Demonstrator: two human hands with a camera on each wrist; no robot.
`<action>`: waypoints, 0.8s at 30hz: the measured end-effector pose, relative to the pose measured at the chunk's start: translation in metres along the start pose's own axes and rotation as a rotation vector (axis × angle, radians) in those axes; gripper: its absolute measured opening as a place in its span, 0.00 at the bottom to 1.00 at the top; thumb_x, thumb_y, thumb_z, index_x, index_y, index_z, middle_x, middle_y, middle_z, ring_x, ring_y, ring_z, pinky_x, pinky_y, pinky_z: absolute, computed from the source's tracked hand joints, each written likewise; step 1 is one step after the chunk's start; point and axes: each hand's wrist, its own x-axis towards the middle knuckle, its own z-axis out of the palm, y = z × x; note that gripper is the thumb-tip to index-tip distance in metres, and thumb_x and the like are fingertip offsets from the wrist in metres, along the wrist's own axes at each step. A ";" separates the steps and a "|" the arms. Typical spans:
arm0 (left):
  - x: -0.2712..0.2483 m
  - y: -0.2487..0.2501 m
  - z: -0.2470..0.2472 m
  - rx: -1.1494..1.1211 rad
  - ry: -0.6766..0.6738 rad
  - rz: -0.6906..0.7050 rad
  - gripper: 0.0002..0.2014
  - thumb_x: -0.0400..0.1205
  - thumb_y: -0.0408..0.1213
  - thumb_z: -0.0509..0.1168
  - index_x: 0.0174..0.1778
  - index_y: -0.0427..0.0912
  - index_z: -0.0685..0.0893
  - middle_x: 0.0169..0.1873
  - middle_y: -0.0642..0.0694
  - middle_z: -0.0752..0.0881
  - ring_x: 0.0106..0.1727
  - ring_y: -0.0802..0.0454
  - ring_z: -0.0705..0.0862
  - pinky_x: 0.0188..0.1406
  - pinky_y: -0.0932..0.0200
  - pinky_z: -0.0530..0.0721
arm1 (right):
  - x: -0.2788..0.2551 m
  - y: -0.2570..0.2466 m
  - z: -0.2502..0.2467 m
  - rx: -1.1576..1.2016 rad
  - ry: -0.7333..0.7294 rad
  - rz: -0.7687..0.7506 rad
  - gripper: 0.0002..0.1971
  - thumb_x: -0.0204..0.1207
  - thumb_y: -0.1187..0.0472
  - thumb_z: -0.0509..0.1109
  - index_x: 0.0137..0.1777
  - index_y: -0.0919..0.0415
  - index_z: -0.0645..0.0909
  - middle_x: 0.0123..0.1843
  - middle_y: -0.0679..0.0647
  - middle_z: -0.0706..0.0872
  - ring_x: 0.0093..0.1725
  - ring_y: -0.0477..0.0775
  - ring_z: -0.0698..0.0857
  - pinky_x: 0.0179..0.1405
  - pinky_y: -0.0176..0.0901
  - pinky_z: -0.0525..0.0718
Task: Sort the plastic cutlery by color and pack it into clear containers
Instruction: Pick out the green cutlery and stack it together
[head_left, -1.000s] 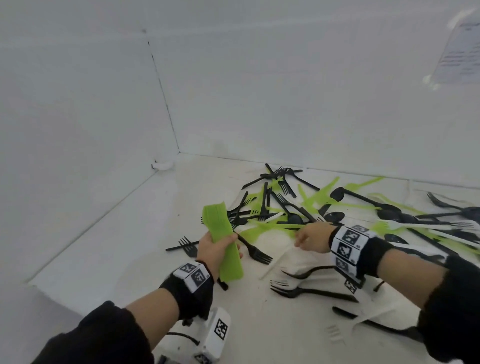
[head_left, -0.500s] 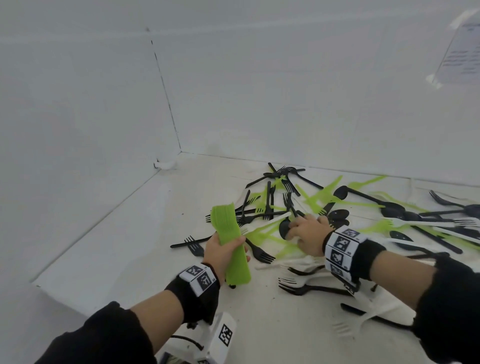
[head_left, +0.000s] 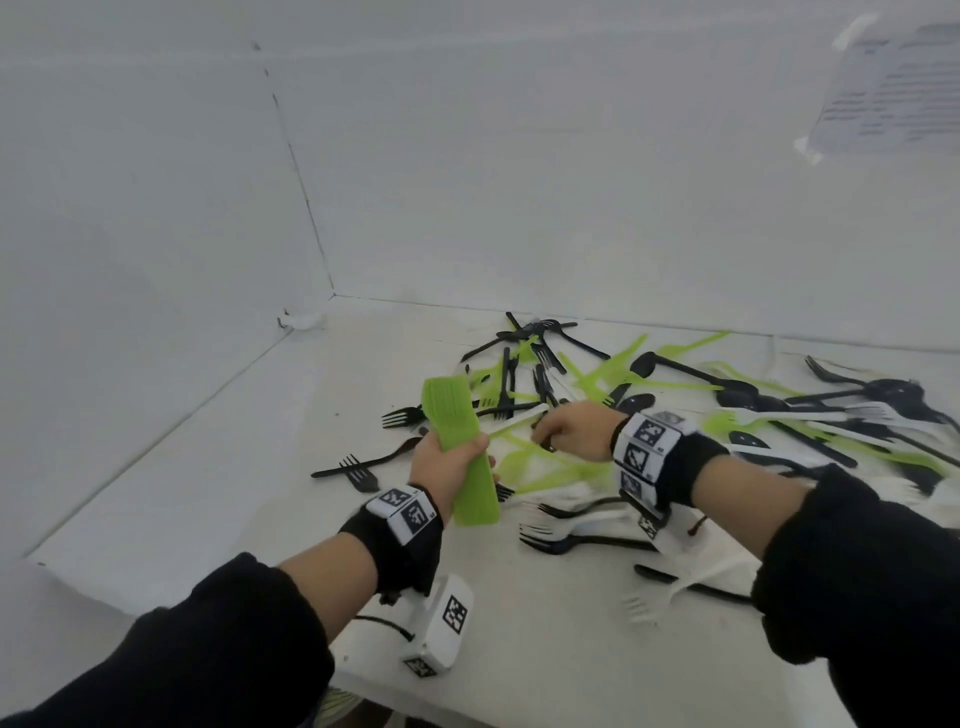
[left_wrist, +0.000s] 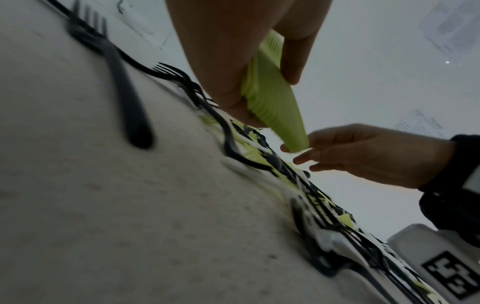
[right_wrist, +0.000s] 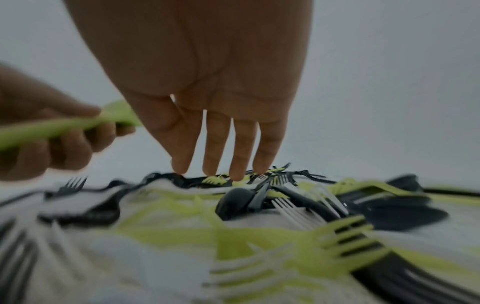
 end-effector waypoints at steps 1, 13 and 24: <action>-0.002 0.000 0.012 -0.014 -0.035 -0.008 0.07 0.79 0.24 0.66 0.48 0.35 0.75 0.36 0.39 0.80 0.31 0.45 0.83 0.22 0.57 0.86 | -0.006 0.001 -0.003 0.170 0.049 0.018 0.15 0.83 0.61 0.57 0.64 0.58 0.81 0.64 0.53 0.82 0.60 0.53 0.81 0.57 0.40 0.77; -0.064 -0.039 0.150 0.046 -0.344 -0.055 0.08 0.75 0.19 0.66 0.47 0.33 0.80 0.31 0.37 0.83 0.23 0.50 0.84 0.24 0.57 0.86 | -0.095 0.048 0.005 1.017 0.224 0.264 0.13 0.78 0.61 0.68 0.59 0.67 0.80 0.55 0.66 0.85 0.58 0.67 0.84 0.63 0.62 0.81; -0.129 -0.066 0.238 0.286 -0.465 0.038 0.12 0.81 0.19 0.58 0.51 0.39 0.78 0.39 0.43 0.81 0.40 0.52 0.82 0.36 0.64 0.84 | -0.183 0.104 0.012 0.853 0.282 0.425 0.39 0.66 0.42 0.75 0.69 0.66 0.65 0.64 0.58 0.79 0.64 0.58 0.80 0.65 0.51 0.80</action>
